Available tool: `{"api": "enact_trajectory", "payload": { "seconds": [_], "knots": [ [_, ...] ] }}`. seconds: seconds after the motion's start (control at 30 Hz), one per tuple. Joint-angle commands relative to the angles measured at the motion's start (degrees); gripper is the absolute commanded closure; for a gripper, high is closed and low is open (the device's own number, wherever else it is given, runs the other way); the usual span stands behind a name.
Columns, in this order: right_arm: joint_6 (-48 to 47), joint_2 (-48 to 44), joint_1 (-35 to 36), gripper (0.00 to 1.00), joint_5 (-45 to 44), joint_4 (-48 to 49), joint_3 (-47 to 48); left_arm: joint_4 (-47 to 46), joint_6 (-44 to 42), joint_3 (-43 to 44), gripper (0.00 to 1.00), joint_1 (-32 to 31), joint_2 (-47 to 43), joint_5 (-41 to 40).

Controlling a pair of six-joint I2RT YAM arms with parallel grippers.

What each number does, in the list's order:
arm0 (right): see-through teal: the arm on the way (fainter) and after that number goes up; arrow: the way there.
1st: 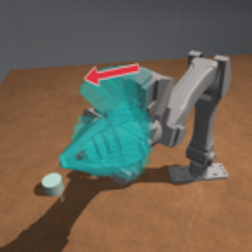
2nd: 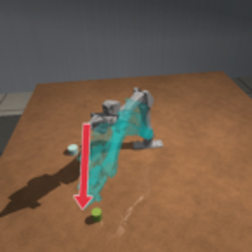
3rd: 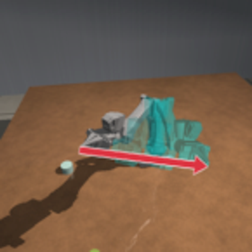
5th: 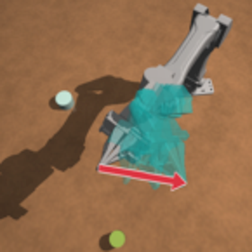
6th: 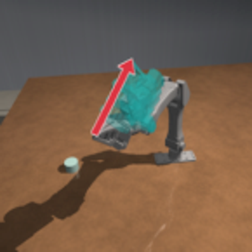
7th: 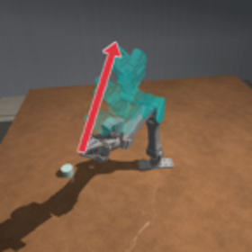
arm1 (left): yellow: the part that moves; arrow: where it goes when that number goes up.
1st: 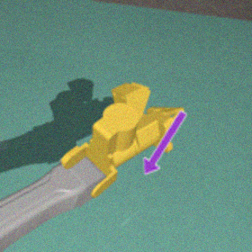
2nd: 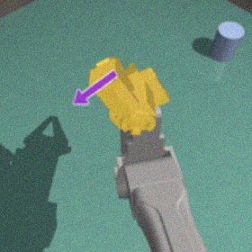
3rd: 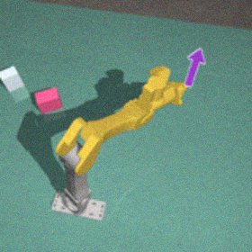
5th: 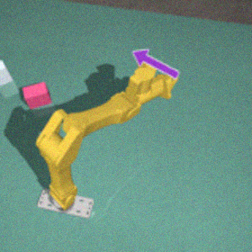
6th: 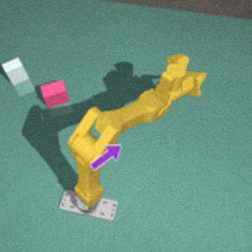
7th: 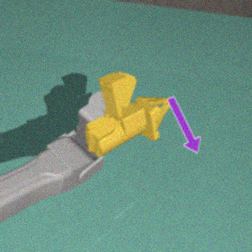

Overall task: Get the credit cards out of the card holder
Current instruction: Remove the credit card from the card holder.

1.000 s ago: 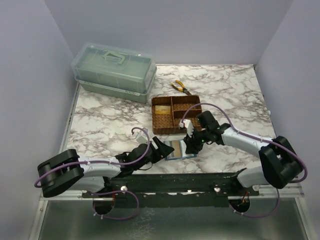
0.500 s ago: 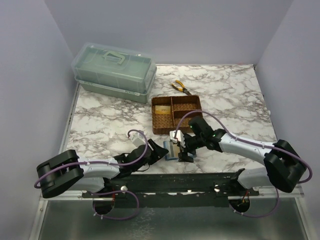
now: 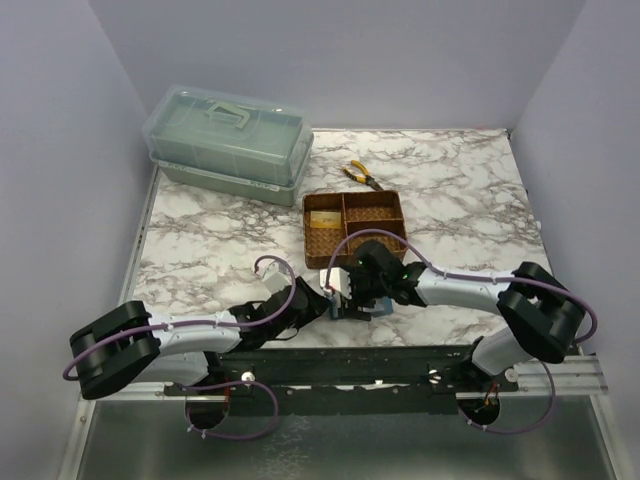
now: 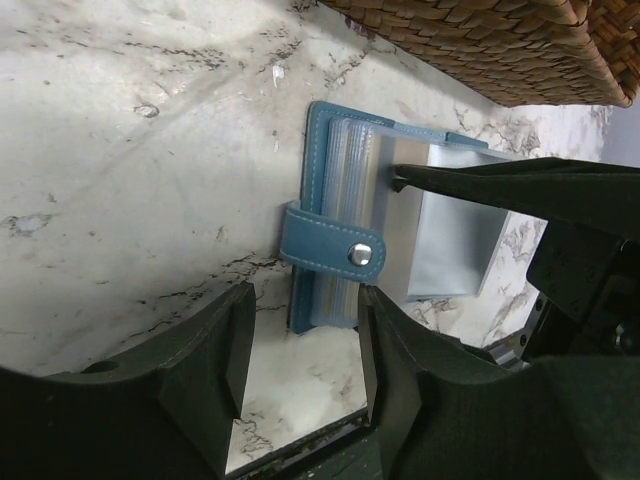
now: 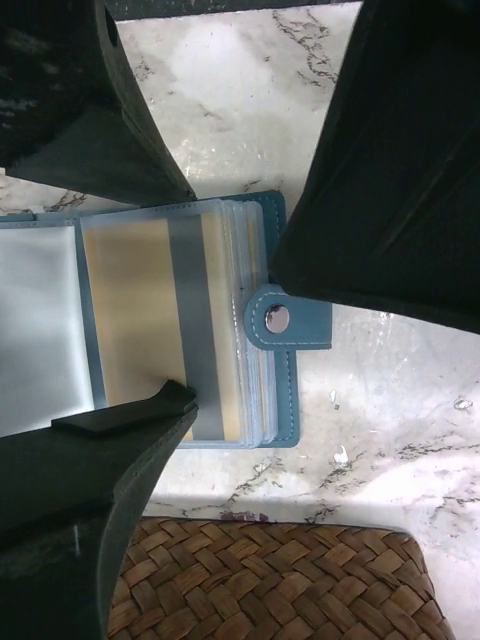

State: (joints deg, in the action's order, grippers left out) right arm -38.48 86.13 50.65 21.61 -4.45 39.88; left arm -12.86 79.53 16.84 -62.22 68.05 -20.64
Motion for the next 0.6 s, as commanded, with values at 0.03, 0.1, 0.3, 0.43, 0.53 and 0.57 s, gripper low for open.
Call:
{"api": "enact_trajectory", "payload": {
  "seconds": [0.03, 0.1, 0.3, 0.43, 0.53, 0.57],
  "knots": [
    [1.02, -2.25, 0.50, 0.30, -2.87, 0.40, -2.37, 1.94, 0.19, -1.46, 0.49, 0.25, -2.59, -0.84],
    [1.85, -4.74, 0.50, 0.33, -2.41, -0.14, -3.46, 0.84, 0.18, -2.11, 0.49, 0.29, -3.47, -0.31],
    [3.45, -10.02, 0.45, 0.37, -2.08, -1.28, -5.45, -2.43, 1.58, -4.26, 0.49, 0.39, -6.57, 0.51],
    [4.10, -10.35, 0.41, 0.36, -2.78, 0.13, -5.67, -4.19, 1.64, -4.67, 0.49, 0.34, -6.99, 0.84],
    [5.14, -8.69, 0.41, 0.19, -3.12, 1.05, -4.58, -10.30, -0.07, -6.37, 0.48, 0.34, -6.80, 2.21],
    [6.42, -7.84, 0.33, 0.17, -3.35, 1.25, -3.78, -12.57, -0.75, -7.03, 0.48, 0.38, -7.02, 2.73]
  ]
}}
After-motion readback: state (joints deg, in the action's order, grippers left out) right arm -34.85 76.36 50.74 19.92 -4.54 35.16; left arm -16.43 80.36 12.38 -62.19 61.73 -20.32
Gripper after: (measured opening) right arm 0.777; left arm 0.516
